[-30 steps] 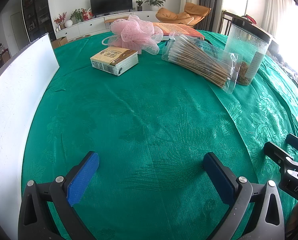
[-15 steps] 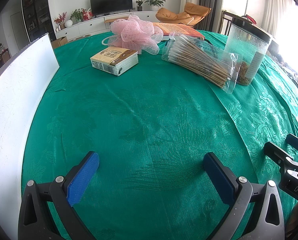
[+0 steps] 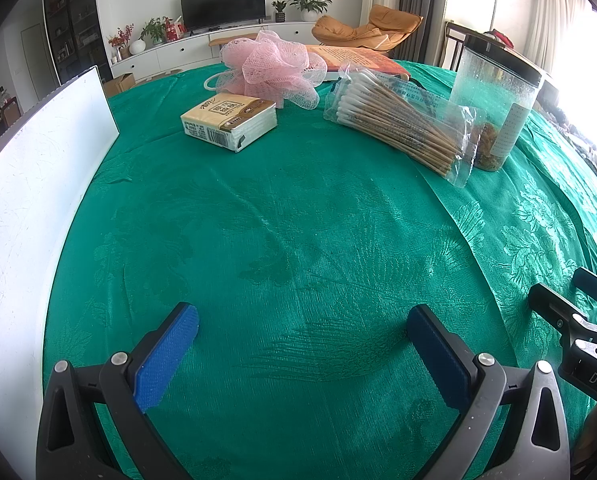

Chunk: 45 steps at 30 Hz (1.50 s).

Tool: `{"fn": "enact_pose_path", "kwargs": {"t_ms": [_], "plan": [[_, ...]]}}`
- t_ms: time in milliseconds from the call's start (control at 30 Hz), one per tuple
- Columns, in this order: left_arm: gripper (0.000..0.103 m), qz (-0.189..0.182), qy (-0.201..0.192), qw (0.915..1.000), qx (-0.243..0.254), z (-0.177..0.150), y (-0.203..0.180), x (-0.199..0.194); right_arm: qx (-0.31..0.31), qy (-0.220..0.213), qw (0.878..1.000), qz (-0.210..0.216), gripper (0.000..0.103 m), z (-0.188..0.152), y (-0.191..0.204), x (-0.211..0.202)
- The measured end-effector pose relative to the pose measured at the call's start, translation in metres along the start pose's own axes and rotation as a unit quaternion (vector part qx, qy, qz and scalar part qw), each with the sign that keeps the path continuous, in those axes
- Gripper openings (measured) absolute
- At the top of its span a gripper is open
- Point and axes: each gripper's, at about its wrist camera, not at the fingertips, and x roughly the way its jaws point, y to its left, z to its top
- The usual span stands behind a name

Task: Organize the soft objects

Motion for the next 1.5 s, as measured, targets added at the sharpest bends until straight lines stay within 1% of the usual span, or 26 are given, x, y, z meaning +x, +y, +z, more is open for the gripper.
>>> {"fn": "enact_pose_path", "kwargs": {"t_ms": [500,533,600,633,700,800,867,933,967,1067,1133,1167,1233,1267,1300,1333,1367,1400,1433,1500], "plan": [[0.103,0.000,0.001,1.0000,0.003,0.001,0.000,0.000,0.000,0.000,1.000,0.001,0.087,0.000,0.000,0.000],[0.103,-0.002,0.004,1.0000,0.006,0.002,0.000,0.001,0.000,0.000,1.000,0.001,0.087,0.000,0.000,0.000],[0.103,-0.007,0.025,0.9996,0.008,0.010,0.002,0.001,0.000,0.000,1.000,0.001,0.087,0.000,0.000,0.000],[0.103,-0.012,0.028,0.9996,0.001,0.016,0.005,-0.001,0.000,0.000,1.000,0.001,0.087,0.000,0.000,0.000],[0.103,-0.022,0.011,0.9994,-0.023,0.035,0.016,-0.012,0.000,0.000,1.000,0.001,0.087,0.000,0.000,0.000],[0.103,-0.029,-0.017,0.9979,-0.056,0.077,0.033,-0.024,0.000,0.000,1.000,0.001,0.087,0.000,0.000,0.000],[0.103,-0.023,-0.021,0.9976,-0.062,0.109,0.041,-0.019,0.000,0.000,1.000,0.001,0.087,0.000,0.000,0.000],[0.103,-0.011,-0.016,0.9978,-0.063,0.140,0.049,-0.003,0.000,0.000,1.000,0.001,0.087,0.000,0.000,0.000],[0.103,-0.004,-0.007,0.9979,-0.065,0.155,0.052,0.008,0.000,0.000,1.000,0.001,0.087,0.000,0.000,0.000],[0.103,0.000,0.018,0.9970,-0.075,0.191,0.058,0.041,0.000,0.000,1.000,0.001,0.087,0.000,0.000,0.000],[0.103,0.013,0.032,0.9967,-0.074,0.208,0.055,0.064,0.001,0.000,1.000,0.002,0.087,0.000,0.000,0.000],[0.103,0.025,0.035,0.9963,-0.074,0.215,0.053,0.074,0.001,0.000,1.000,0.002,0.087,0.000,0.000,0.000],[0.102,0.036,0.037,0.9962,-0.070,0.222,0.047,0.091,0.001,0.000,1.000,0.002,0.087,0.000,0.000,0.000],[0.097,0.042,0.039,0.9966,-0.060,0.224,0.043,0.097,0.001,0.000,1.000,0.002,0.087,0.000,0.000,0.000],[0.063,0.045,0.037,0.9970,-0.050,0.223,0.040,0.102,0.001,0.000,1.000,0.002,0.088,0.000,0.000,0.000],[0.031,0.040,0.045,0.9972,-0.046,0.223,0.039,0.106,0.001,0.000,1.000,0.002,0.088,0.000,0.001,0.000],[0.032,0.034,0.049,0.9970,-0.048,0.223,0.040,0.105,0.001,0.000,1.000,0.002,0.088,0.000,0.001,0.000],[0.030,0.029,0.036,0.9977,-0.051,0.221,0.042,0.096,0.001,0.000,1.000,0.002,0.088,0.000,0.001,0.000],[0.029,0.024,0.021,0.9983,-0.048,0.219,0.043,0.082,0.001,0.000,1.000,0.002,0.088,0.000,0.001,0.000],[0.029,0.014,0.004,0.9992,-0.038,0.209,0.045,0.050,0.001,0.000,1.000,0.002,0.088,0.000,0.001,0.000]]}}
